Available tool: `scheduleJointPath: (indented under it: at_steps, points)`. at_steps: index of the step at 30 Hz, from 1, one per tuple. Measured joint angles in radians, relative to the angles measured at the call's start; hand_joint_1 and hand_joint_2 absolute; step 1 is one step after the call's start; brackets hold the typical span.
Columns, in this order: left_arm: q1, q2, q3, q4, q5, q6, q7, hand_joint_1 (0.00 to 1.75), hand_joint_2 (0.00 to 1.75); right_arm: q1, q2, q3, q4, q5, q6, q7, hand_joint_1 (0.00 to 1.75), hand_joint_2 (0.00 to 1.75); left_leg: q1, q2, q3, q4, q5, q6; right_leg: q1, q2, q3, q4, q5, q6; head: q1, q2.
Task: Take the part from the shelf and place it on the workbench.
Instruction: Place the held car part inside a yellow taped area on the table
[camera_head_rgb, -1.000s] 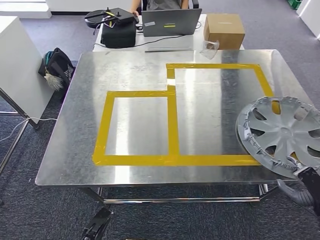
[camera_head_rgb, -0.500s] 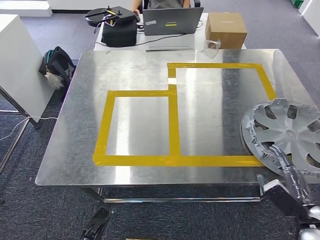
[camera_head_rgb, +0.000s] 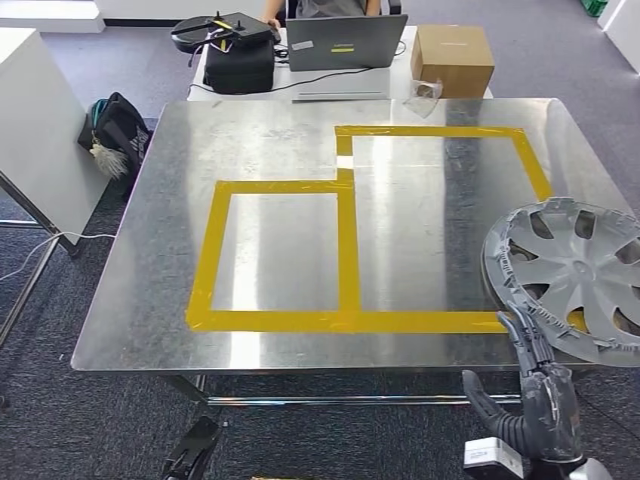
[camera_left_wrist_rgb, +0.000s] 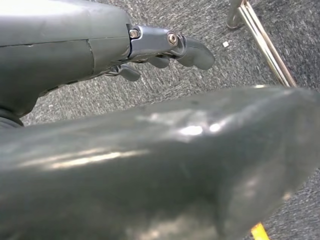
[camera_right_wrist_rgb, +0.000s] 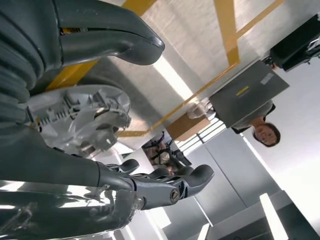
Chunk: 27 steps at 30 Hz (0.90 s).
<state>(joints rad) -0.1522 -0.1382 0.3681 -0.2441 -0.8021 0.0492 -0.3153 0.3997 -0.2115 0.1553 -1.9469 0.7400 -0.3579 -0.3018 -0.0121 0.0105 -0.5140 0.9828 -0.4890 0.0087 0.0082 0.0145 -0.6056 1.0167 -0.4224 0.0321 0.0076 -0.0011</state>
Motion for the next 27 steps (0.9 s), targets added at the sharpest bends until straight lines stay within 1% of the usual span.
scheduleJointPath:
  at_steps: [1,5,8,10,12,13,14,15,16,18,19,20,21,22,23,24,25,26,27]
  points:
    - [0.0,0.0,0.003,0.0,0.006,0.003,-0.001,0.0,0.0,0.011,0.01,0.018,-0.003,-0.007,-0.022,0.0,0.0,0.0,0.0,0.0,0.0,0.0,0.0,0.0,0.0,0.0,0.0,0.0,0.0,0.0,0.0,0.0]
    - [0.008,0.001,0.023,0.0,0.032,0.018,-0.01,0.0,0.0,0.058,0.057,0.082,-0.005,-0.058,-0.141,-0.014,0.0,0.0,-0.001,0.0,0.0,0.0,-0.001,0.001,-0.001,0.0,0.0,0.0,0.0,0.001,0.0,0.0]
    - [0.013,0.002,0.036,0.0,0.044,0.03,-0.015,0.0,0.0,0.084,0.084,0.118,-0.005,-0.122,-0.194,-0.045,0.0,0.0,-0.003,0.0,0.0,0.001,-0.002,0.003,-0.003,0.0,0.0,0.0,0.0,0.002,0.0,0.0]
    - [0.017,0.002,0.047,0.0,0.052,0.04,-0.02,0.0,0.0,0.099,0.105,0.135,-0.005,-0.207,-0.215,-0.086,0.0,0.0,-0.006,0.0,0.0,0.001,-0.002,0.005,-0.006,0.0,0.0,-0.001,0.0,0.005,0.0,0.0]
    - [0.021,0.002,0.058,0.0,0.058,0.049,-0.027,0.0,0.0,0.115,0.128,0.144,-0.004,-0.283,-0.22,-0.129,0.0,0.0,-0.009,0.0,0.0,0.001,0.001,0.01,-0.01,0.0,0.001,-0.002,0.004,0.01,0.0,0.0]
    - [0.022,0.002,0.062,0.0,0.06,0.051,-0.031,0.0,0.0,0.122,0.138,0.146,-0.003,-0.308,-0.22,-0.145,0.0,0.0,-0.007,0.001,0.001,-0.004,0.006,0.014,-0.01,0.0,0.0,-0.002,0.004,0.013,0.0,0.0]
    - [0.022,0.002,0.066,0.0,0.061,0.053,-0.034,0.0,0.0,0.128,0.148,0.146,-0.001,-0.325,-0.218,-0.157,0.0,0.0,-0.004,0.001,0.002,-0.008,0.013,0.017,-0.01,-0.001,-0.004,0.004,-0.004,0.017,0.0,0.0]
    - [0.023,0.001,0.07,0.0,0.061,0.056,-0.037,0.0,0.0,0.133,0.156,0.145,0.0,-0.337,-0.213,-0.169,0.0,0.0,0.0,0.002,0.002,-0.013,0.019,0.02,-0.01,-0.002,-0.014,0.024,-0.021,0.021,0.001,0.0]
    - [0.024,0.001,0.073,0.0,0.061,0.059,-0.039,0.0,0.0,0.137,0.164,0.143,0.003,-0.347,-0.204,-0.18,0.0,0.0,0.005,0.003,0.002,-0.016,0.023,0.022,-0.01,-0.003,-0.031,0.066,-0.052,0.025,0.003,0.0]
    - [0.029,0.001,0.079,0.0,0.061,0.068,-0.041,0.0,0.0,0.145,0.184,0.134,0.009,-0.362,-0.173,-0.203,0.0,0.0,0.008,0.002,-0.002,-0.017,0.026,0.022,-0.015,-0.005,-0.081,0.201,-0.126,0.035,0.004,0.0]
    - [0.032,0.001,0.081,0.0,0.06,0.073,-0.042,0.0,0.0,0.149,0.194,0.126,0.013,-0.365,-0.156,-0.215,0.0,0.0,0.01,0.0,-0.004,-0.017,0.027,0.02,-0.019,-0.005,-0.099,0.258,-0.149,0.04,0.004,0.0]
    - [0.034,0.002,0.084,0.0,0.059,0.078,-0.042,0.0,0.0,0.154,0.206,0.117,0.017,-0.364,-0.137,-0.227,0.0,0.0,0.013,-0.004,-0.005,-0.016,0.028,0.018,-0.022,-0.006,-0.103,0.284,-0.154,0.045,0.004,0.0]
    - [0.036,0.002,0.087,0.0,0.057,0.083,-0.041,0.0,0.0,0.158,0.218,0.106,0.02,-0.359,-0.121,-0.238,0.0,0.0,0.016,-0.01,-0.006,-0.016,0.03,0.014,-0.025,-0.006,-0.085,0.266,-0.139,0.049,0.004,0.0]
    - [0.036,0.002,0.09,0.0,0.054,0.087,-0.041,0.0,0.0,0.16,0.23,0.094,0.023,-0.35,-0.108,-0.247,0.0,0.0,0.02,-0.017,-0.007,-0.016,0.032,0.009,-0.029,-0.004,-0.048,0.207,-0.109,0.053,0.004,0.0]
    - [0.036,0.003,0.092,0.0,0.052,0.089,-0.039,0.0,0.0,0.161,0.241,0.084,0.026,-0.34,-0.099,-0.255,0.0,0.0,0.025,-0.026,-0.008,-0.014,0.033,0.002,-0.034,0.006,-0.001,0.13,-0.084,0.059,0.004,0.0]
    - [0.036,0.004,0.095,0.0,0.05,0.091,-0.038,0.0,0.0,0.161,0.251,0.075,0.028,-0.331,-0.094,-0.26,0.0,0.0,0.027,-0.035,-0.011,-0.012,0.035,-0.006,-0.037,0.02,0.043,0.061,-0.067,0.061,0.005,0.0]
    - [0.035,0.005,0.098,0.0,0.049,0.093,-0.036,0.0,0.0,0.161,0.261,0.067,0.031,-0.324,-0.091,-0.264,0.0,0.0,0.029,-0.044,-0.014,-0.01,0.037,-0.014,-0.039,0.032,0.073,0.013,-0.06,0.06,0.006,0.0]
    - [0.034,0.006,0.1,0.0,0.049,0.095,-0.035,0.0,0.0,0.162,0.269,0.061,0.033,-0.321,-0.09,-0.266,0.0,0.0,0.029,-0.053,-0.019,-0.008,0.041,-0.023,-0.039,0.04,0.086,-0.008,-0.064,0.055,0.006,0.0]
    - [0.035,0.007,0.102,0.0,0.048,0.097,-0.035,0.0,0.0,0.162,0.276,0.055,0.036,-0.319,-0.088,-0.267,0.0,0.0,0.029,-0.061,-0.025,-0.006,0.046,-0.031,-0.037,0.039,0.087,-0.007,-0.065,0.046,0.006,0.0]
